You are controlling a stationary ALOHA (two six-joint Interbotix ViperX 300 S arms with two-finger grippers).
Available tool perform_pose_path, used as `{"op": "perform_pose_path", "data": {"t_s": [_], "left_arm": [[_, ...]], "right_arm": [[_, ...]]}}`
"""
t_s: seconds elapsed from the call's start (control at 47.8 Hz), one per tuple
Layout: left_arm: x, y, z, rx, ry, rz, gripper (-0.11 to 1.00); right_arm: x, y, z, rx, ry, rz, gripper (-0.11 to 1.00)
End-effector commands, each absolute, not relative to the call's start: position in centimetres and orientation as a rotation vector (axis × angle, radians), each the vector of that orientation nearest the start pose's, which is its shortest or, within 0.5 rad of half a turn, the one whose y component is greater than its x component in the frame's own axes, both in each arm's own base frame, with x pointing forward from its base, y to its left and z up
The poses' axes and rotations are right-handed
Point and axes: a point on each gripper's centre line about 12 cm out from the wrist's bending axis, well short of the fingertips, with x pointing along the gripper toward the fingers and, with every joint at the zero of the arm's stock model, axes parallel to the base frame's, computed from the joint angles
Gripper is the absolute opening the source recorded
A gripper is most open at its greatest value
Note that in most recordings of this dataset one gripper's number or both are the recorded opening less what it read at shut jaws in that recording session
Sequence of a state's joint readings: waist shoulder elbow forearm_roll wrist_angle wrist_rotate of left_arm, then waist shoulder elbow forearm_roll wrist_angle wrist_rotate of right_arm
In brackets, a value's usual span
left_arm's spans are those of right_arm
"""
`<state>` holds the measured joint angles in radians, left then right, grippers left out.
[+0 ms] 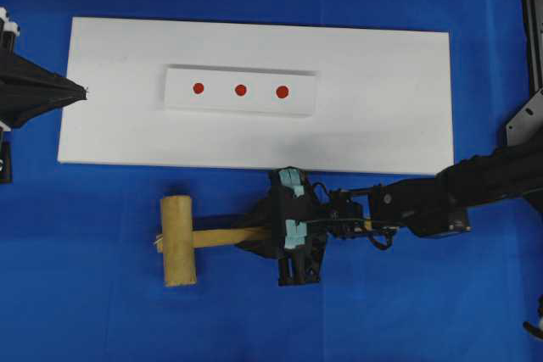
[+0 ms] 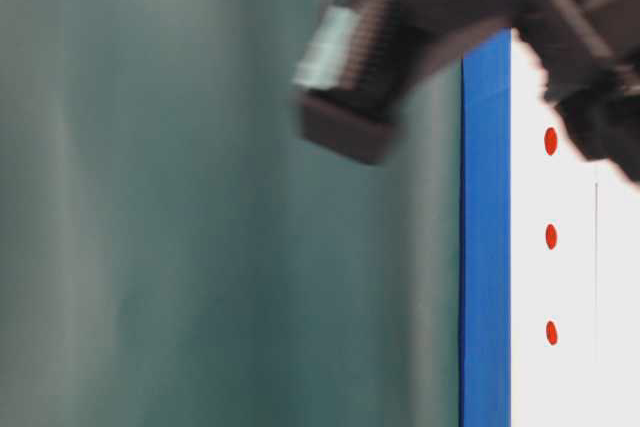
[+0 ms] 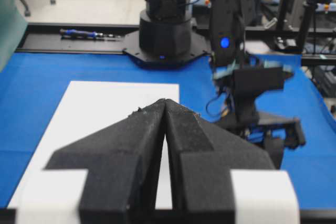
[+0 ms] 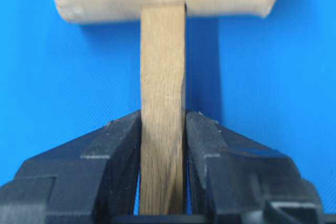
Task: Hit the mark with a hammer.
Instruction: 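Lift the mallet with the right gripper and swing it over the board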
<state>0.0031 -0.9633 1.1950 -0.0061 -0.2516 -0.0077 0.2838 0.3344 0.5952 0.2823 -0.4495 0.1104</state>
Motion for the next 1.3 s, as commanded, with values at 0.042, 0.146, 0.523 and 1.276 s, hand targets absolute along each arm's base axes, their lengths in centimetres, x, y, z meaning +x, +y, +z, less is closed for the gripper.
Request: {"op": "perform_pose_path", "data": {"t_s": [0.042,0.146,0.523,1.276], "left_arm": [[19.9,0.1,28.3,-0.018,-0.023,0.005,0.0],[19.9,0.1,28.4,-0.02,-0.025,0.005,0.0],[19.9,0.1,28.4,-0.02,-0.025,0.003,0.0],[20.0,0.1,28.0,-0.023,0.0,0.005,0.0]], "right_arm": [[42.6,11.1,15.5,0.275,0.387,0.104,0.1],[42.1,10.9,18.4,0.262,0.366,0.121,0.1],[40.3,10.1,23.7,0.224,0.32,0.15,0.1],[40.9,-1.8,24.5,0.017,0.249,-0.104,0.1]]}}
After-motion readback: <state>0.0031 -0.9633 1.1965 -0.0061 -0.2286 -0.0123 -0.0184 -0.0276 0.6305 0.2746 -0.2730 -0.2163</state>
